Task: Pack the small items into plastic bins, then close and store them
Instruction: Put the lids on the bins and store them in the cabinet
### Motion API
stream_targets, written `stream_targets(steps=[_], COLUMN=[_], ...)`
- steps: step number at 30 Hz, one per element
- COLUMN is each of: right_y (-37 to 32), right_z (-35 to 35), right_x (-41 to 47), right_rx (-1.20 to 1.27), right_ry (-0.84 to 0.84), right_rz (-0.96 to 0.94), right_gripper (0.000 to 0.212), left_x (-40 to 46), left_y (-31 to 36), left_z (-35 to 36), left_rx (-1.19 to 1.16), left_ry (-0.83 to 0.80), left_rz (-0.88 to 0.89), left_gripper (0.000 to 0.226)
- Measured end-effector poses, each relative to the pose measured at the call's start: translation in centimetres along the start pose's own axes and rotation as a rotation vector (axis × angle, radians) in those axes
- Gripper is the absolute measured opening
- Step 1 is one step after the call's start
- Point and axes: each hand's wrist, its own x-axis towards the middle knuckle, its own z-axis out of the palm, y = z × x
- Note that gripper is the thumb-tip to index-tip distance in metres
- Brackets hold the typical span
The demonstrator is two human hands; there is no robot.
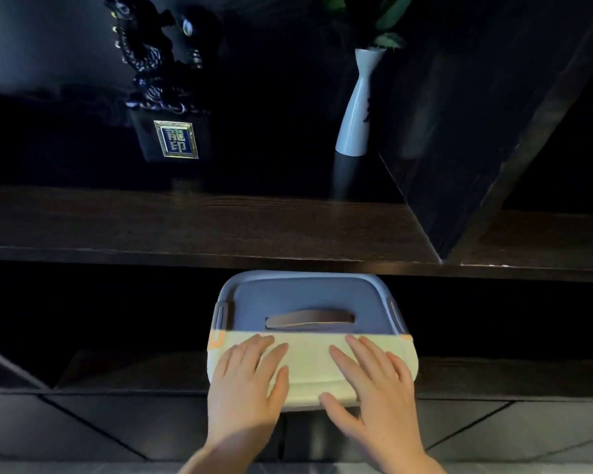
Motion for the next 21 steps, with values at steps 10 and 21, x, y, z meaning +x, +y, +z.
stream_targets(steps=[10, 21], right_y=[0.0, 3.8], right_z=[0.2, -1.9], right_x=[2.5, -1.6], right_rx=[0.006, 0.122], right_ry=[-0.043, -0.187], right_rz=[0.020, 0.084], right_gripper=[0.055, 0.068], left_x=[3.0, 3.2], left_y=[-1.5, 6.2], left_z=[1.0, 2.6], left_rx=[0.109, -0.231], left_ry=[0.012, -0.282], left_rz=[0.015, 0.272], left_gripper=[0.034, 0.035])
